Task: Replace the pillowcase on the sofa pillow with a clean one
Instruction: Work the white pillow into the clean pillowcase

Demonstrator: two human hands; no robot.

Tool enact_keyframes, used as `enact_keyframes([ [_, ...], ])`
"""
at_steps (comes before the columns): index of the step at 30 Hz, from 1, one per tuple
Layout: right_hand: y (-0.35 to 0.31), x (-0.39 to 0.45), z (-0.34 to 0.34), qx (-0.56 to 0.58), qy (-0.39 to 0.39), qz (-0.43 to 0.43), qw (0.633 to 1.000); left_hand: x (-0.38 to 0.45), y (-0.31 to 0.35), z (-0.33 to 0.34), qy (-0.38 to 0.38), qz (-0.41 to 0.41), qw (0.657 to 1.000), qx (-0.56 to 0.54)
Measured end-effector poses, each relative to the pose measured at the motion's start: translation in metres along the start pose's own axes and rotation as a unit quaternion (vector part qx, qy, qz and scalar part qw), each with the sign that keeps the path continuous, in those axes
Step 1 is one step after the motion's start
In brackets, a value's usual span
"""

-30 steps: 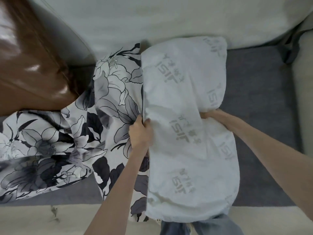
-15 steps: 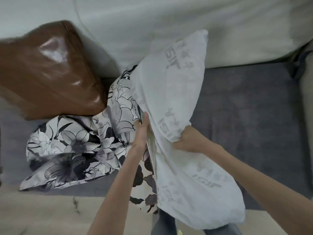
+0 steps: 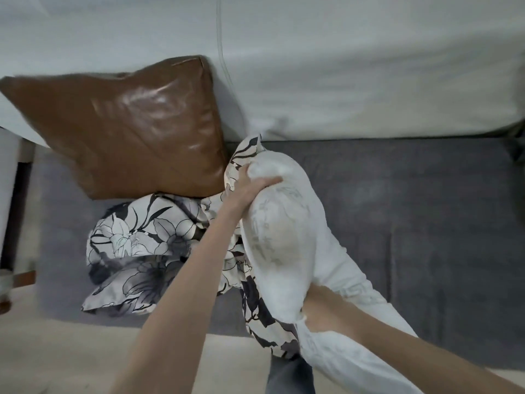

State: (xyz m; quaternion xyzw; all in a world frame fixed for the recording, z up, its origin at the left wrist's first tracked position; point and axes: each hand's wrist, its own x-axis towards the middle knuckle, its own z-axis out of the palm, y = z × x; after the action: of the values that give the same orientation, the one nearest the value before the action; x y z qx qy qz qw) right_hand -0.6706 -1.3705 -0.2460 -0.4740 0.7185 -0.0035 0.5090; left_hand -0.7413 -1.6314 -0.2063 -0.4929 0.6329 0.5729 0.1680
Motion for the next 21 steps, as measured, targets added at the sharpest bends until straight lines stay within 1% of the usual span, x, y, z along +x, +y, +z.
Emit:
enact_keyframes([
  [1, -0.008, -0.001, 0.005, -0.023, 0.034, -0.022, 0.999, 0.004, -0.004, -0.007, 0.0, -0.014, 1.0, -0.008],
  [2, -0.016, -0.001, 0.01, -0.055, 0.064, -0.036, 0.996, 0.008, -0.004, -0.016, 0.016, -0.022, 1.0, -0.008],
  [3, -0.028, 0.0, 0.015, -0.092, 0.07, -0.051, 0.992, 0.013, -0.004, -0.025, 0.05, -0.016, 0.998, 0.019],
  [4, -0.041, 0.003, 0.021, -0.115, 0.026, -0.059, 0.991, 0.018, -0.004, -0.032, 0.093, 0.007, 0.992, 0.081],
  [5, -0.055, 0.008, 0.029, -0.128, -0.021, -0.074, 0.989, 0.023, -0.004, -0.038, 0.128, 0.041, 0.977, 0.166],
  [6, -0.069, 0.013, 0.038, -0.128, -0.07, -0.079, 0.986, 0.026, -0.005, -0.043, 0.136, 0.071, 0.955, 0.252],
  [7, -0.081, 0.019, 0.043, -0.108, -0.1, -0.069, 0.987, 0.028, -0.008, -0.048, 0.126, 0.081, 0.933, 0.326],
  [8, -0.091, 0.024, 0.045, -0.088, -0.111, -0.062, 0.988, 0.031, -0.015, -0.054, 0.114, 0.071, 0.916, 0.377],
  [9, -0.099, 0.028, 0.043, -0.069, -0.114, -0.052, 0.99, 0.034, -0.024, -0.061, 0.11, 0.054, 0.908, 0.401],
  [10, -0.104, 0.031, 0.038, -0.055, -0.109, -0.04, 0.992, 0.036, -0.035, -0.069, 0.115, 0.045, 0.908, 0.401],
  [11, -0.108, 0.033, 0.03, -0.044, -0.108, -0.033, 0.993, 0.038, -0.047, -0.074, 0.122, 0.051, 0.912, 0.388],
  [12, -0.108, 0.033, 0.02, -0.019, -0.131, -0.027, 0.991, 0.04, -0.059, -0.078, 0.129, 0.065, 0.913, 0.382],
  [13, -0.107, 0.033, 0.007, 0.03, -0.188, -0.016, 0.982, 0.041, -0.07, -0.079, 0.132, 0.076, 0.908, 0.39],
  [14, -0.106, 0.033, -0.01, 0.105, -0.274, -0.002, 0.956, 0.042, -0.079, -0.078, 0.133, 0.08, 0.901, 0.406],
  [15, -0.103, 0.033, -0.03, 0.188, -0.348, 0.01, 0.918, 0.042, -0.087, -0.076, 0.138, 0.08, 0.895, 0.417],
  [16, -0.098, 0.033, -0.053, 0.267, -0.376, 0.015, 0.887, 0.043, -0.094, -0.075, 0.148, 0.084, 0.893, 0.417],
  [17, -0.091, 0.036, -0.077, 0.341, -0.335, 0.014, 0.878, 0.042, -0.099, -0.073, 0.16, 0.092, 0.893, 0.411],
  [18, -0.082, 0.041, -0.1, 0.414, -0.231, 0.019, 0.88, 0.041, -0.103, -0.071, 0.176, 0.102, 0.892, 0.403],
  [19, -0.073, 0.049, -0.121, 0.488, -0.084, 0.039, 0.868, 0.04, -0.106, -0.069, 0.196, 0.11, 0.89, 0.398],
  [20, -0.06, 0.061, -0.138, 0.566, 0.06, 0.057, 0.82, 0.038, -0.109, -0.066, 0.22, 0.115, 0.883, 0.398],
  [21, -0.049, 0.074, -0.153, 0.636, 0.149, 0.073, 0.754, 0.036, -0.111, -0.063, 0.245, 0.119, 0.874, 0.402],
])
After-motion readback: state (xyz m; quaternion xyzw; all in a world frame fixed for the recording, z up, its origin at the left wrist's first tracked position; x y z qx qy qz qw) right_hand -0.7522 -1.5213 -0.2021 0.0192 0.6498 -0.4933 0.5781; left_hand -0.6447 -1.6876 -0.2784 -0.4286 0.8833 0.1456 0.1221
